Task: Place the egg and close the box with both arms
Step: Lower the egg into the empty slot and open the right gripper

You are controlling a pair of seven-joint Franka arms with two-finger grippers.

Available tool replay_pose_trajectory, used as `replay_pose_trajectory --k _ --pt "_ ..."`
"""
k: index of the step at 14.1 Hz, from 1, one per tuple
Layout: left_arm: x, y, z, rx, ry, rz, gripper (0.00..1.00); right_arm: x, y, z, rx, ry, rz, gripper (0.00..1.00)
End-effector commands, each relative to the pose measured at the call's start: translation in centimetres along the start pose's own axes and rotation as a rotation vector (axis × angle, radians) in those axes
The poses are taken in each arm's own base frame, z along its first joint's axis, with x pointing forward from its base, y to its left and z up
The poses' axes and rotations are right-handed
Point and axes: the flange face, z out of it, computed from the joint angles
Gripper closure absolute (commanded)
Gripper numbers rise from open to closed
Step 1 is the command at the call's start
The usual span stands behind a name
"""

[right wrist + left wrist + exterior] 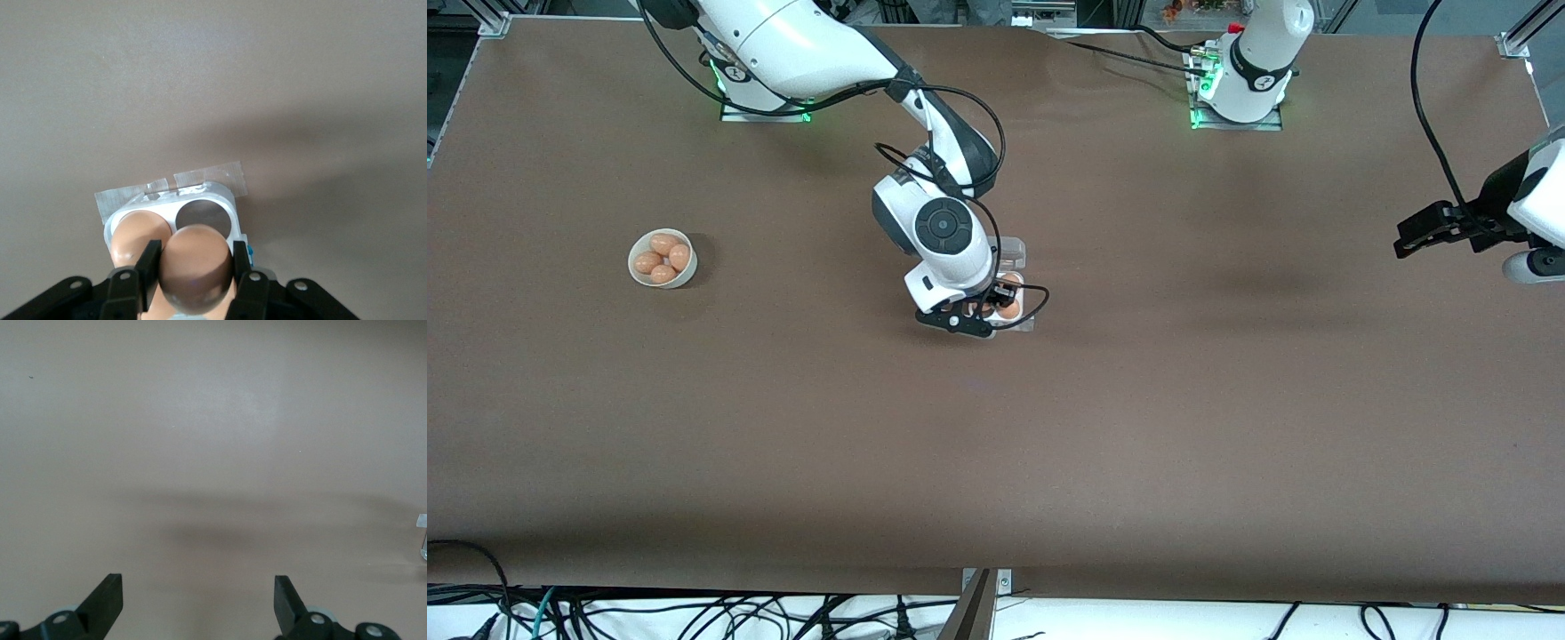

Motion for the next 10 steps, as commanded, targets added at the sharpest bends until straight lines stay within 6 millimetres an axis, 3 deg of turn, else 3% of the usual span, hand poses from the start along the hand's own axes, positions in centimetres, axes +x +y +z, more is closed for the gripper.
replay_pose_trajectory --k 1,7,9,10 --pt "-0.1 0.0 -0.5 0.009 -0.002 0.017 0.00 0.3 -0.6 -0.4 0.017 0.002 0.009 0.00" --pt "-0.1 0.2 -0.4 0.010 -0.005 0.019 0.00 1.9 -0.8 -2.6 0.048 0.035 -0.003 0.00" --pt "-0.6 2.0 0.3 0.013 -0.049 0.046 0.00 3.6 0.1 -3.9 0.055 0.059 0.015 0.00" --pt "-1.0 4.3 0.8 0.009 -0.080 0.083 0.00 4.8 0.9 -4.4 0.061 0.066 0.007 0.00"
